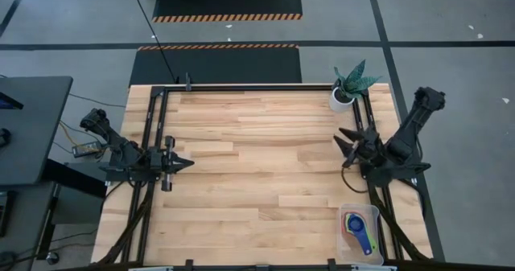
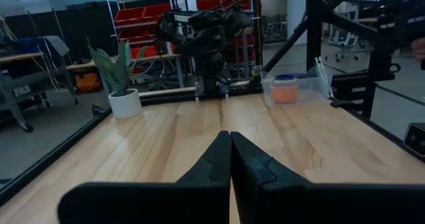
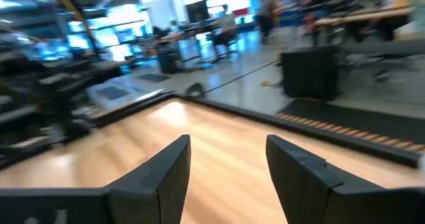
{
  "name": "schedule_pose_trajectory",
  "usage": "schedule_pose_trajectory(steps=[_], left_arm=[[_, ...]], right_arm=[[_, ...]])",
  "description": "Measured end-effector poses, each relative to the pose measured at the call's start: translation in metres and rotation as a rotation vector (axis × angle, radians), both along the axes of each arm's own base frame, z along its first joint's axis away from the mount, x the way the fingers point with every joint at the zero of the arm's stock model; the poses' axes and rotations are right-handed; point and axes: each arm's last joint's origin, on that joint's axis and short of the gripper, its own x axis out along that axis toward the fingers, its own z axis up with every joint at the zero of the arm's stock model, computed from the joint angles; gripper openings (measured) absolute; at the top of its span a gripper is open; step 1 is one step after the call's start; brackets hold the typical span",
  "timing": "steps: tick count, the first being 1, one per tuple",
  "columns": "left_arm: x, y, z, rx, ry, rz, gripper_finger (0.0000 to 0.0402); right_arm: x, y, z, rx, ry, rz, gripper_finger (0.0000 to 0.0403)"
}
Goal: Nest measuring cups in basket
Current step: Return to Home Position
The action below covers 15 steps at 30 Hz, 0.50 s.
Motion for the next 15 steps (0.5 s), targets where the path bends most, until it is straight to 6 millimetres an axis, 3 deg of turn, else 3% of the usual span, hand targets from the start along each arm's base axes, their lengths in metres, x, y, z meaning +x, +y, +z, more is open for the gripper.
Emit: schedule_pose_trajectory(steps=[8,12,15], left_arm=[[0.0,0.0,0.0,-0.002,-0.001,0.0,0.0007],[0.0,0.0,0.0,-0.013,-0.001,0.0,0.0007],[0.0,0.0,0.0,-0.03,-0.004,-0.001,0.0007]], right_arm=[[0.004,0.023,0.017,0.097,-0.063,0.16,0.0203],[0.01,0.036,0.039,0.099,-0.049,0.311,0.0203],[0.013,0.042,0.06,0.029,-0.081,0.527,0.0203]])
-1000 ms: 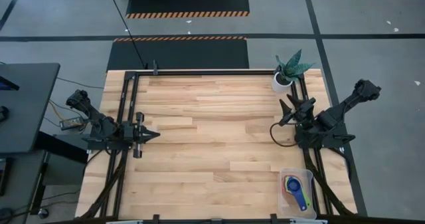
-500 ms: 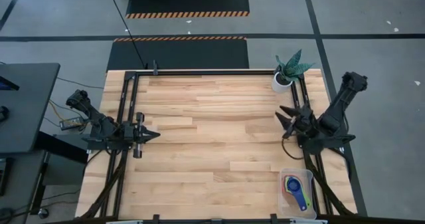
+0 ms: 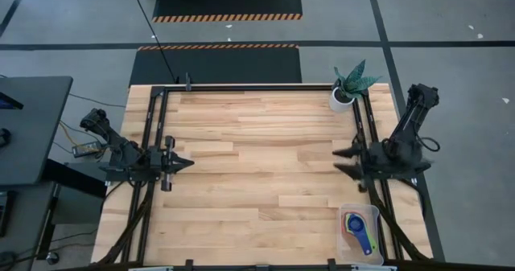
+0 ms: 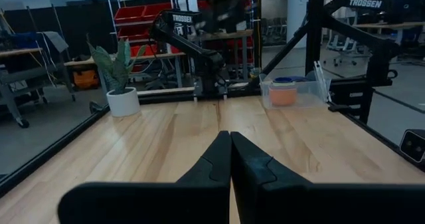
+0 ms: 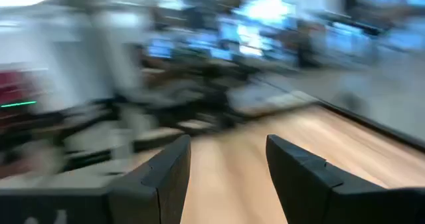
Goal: Nest measuring cups in basket
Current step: Return to Home Position
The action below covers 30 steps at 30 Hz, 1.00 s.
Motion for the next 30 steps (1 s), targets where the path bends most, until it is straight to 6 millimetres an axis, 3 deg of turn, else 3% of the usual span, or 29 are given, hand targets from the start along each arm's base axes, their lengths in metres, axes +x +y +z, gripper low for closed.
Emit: schedule_pose_trajectory(steps=[5,9,17,22,30], left_arm=[[0.0,0.0,0.001,-0.003,-0.01,0.0,0.0007],[0.0,0.0,0.001,-0.002,-0.01,0.0,0.0007],[0.0,0.0,0.001,-0.001,-0.011,0.0,0.0007],[0.0,0.0,0.002,-0.006,-0.019,-0.012,0.0007],[0.0,0.0,0.003,-0.008,-0.022,-0.018,0.0007]], right_arm=[[-0.002,0.01,0.015,-0.142,-0.15,0.397,0.0203],[-0.004,0.016,0.015,-0.157,-0.181,0.571,0.0203],[-0.005,0.021,-0.002,-0.258,-0.039,0.643,0.0203],[-0.002,0.017,-0.008,-0.18,0.027,0.585,0.0203],[-0.013,-0.001,-0.011,-0.191,-0.074,0.619,0.0203]])
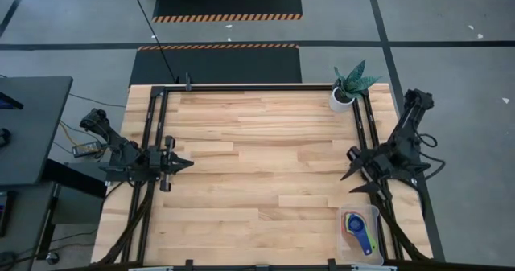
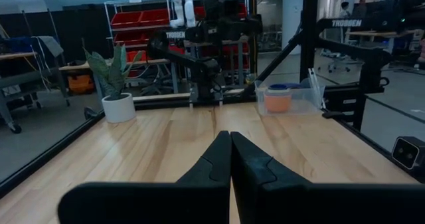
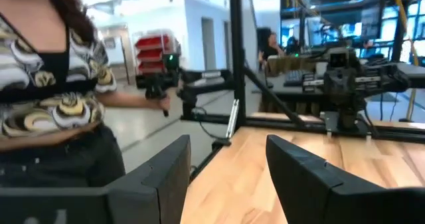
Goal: Nest measuring cups in basket
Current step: Return to Home Position
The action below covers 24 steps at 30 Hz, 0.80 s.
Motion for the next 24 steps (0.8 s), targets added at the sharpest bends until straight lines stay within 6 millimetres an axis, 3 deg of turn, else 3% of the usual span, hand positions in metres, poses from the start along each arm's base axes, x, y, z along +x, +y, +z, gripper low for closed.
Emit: schedule_pose_trajectory(steps=[14,24], left_arm=[[0.0,0.0,0.0,-0.009,-0.002,-0.001,0.0007],[0.0,-0.002,-0.004,-0.07,0.044,-0.08,0.0007]], right_arm=[[-0.005,-0.016,-0.048,0.077,-0.077,-0.058,0.0203],[-0.004,-0.018,-0.053,0.055,-0.039,-0.065,0.0203]])
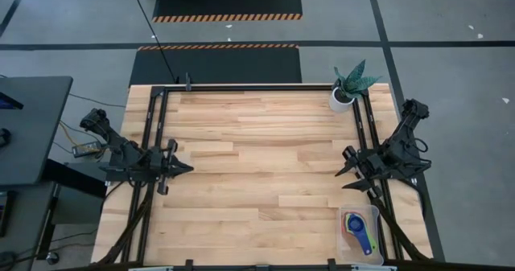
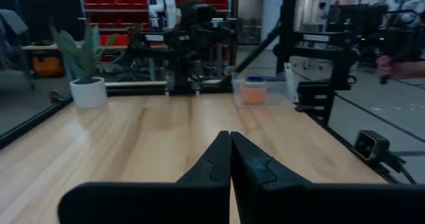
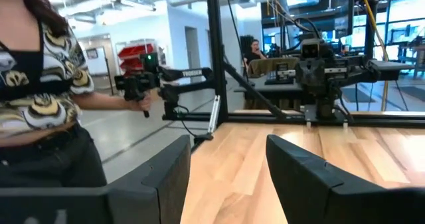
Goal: Nest measuring cups in basket
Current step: Return to Home Position
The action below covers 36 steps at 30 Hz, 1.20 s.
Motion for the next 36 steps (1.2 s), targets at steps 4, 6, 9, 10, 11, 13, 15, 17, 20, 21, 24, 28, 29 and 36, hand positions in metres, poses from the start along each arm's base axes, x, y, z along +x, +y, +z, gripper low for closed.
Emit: schedule_pose_trajectory(steps=[4,6,9,10,11,13,15,17,20,21,24,28,29,36], left_arm=[[-0.0001,-0.0008,-0.0004,0.013,0.005,-0.03,0.0007],[-0.0002,-0.0014,-0.0006,0.022,0.006,-0.05,0.0007],[-0.0003,-0.0021,-0.0008,0.031,0.006,-0.074,0.0007],[-0.0003,-0.0021,-0.0008,0.034,0.006,-0.074,0.0007],[-0.0003,-0.0021,-0.0009,0.04,0.007,-0.074,0.0007],[-0.0002,-0.0021,-0.0013,0.059,0.007,-0.072,0.0007],[-0.0002,-0.002,-0.0014,0.084,0.006,-0.068,0.0007],[-0.0001,-0.0017,-0.0017,0.133,0.003,-0.058,0.0007],[-0.0001,-0.0016,-0.0018,0.171,0.0,-0.051,0.0007],[-0.0001,-0.0016,-0.0013,0.158,-0.003,-0.051,0.0007],[0.0001,-0.0017,-0.0002,0.098,-0.014,-0.051,0.0007],[0.0002,-0.0018,0.0015,0.061,-0.037,-0.049,0.0007],[0.0002,-0.0018,0.0021,0.057,-0.043,-0.049,0.0007],[0.0001,-0.0017,0.0029,0.051,-0.049,-0.047,0.0007]], right_arm=[[0.0008,-0.0002,-0.0031,-0.051,0.011,-0.011,0.0203],[0.0012,-0.0005,-0.0047,-0.065,0.023,-0.015,0.0203],[0.0016,-0.001,-0.0047,-0.064,0.023,-0.023,0.0203],[0.0018,-0.0011,-0.0047,-0.065,0.024,-0.025,0.0203],[0.0019,-0.0012,-0.0049,-0.066,0.024,-0.026,0.0203],[0.0019,-0.0013,-0.005,-0.067,0.026,-0.028,0.0203],[0.0019,-0.0013,-0.005,-0.067,0.026,-0.028,0.0203],[0.0019,-0.0013,-0.005,-0.067,0.026,-0.028,0.0203],[0.0019,-0.0013,-0.005,-0.066,0.026,-0.03,0.0203],[0.0019,-0.0013,-0.005,-0.066,0.026,-0.03,0.0203],[0.0019,-0.0013,-0.0051,-0.066,0.026,-0.03,0.0203],[0.0019,-0.0013,-0.005,-0.066,0.025,-0.03,0.0203],[0.0019,-0.0013,-0.005,-0.066,0.025,-0.03,0.0203],[0.0019,-0.0013,-0.005,-0.065,0.025,-0.03,0.0203]])
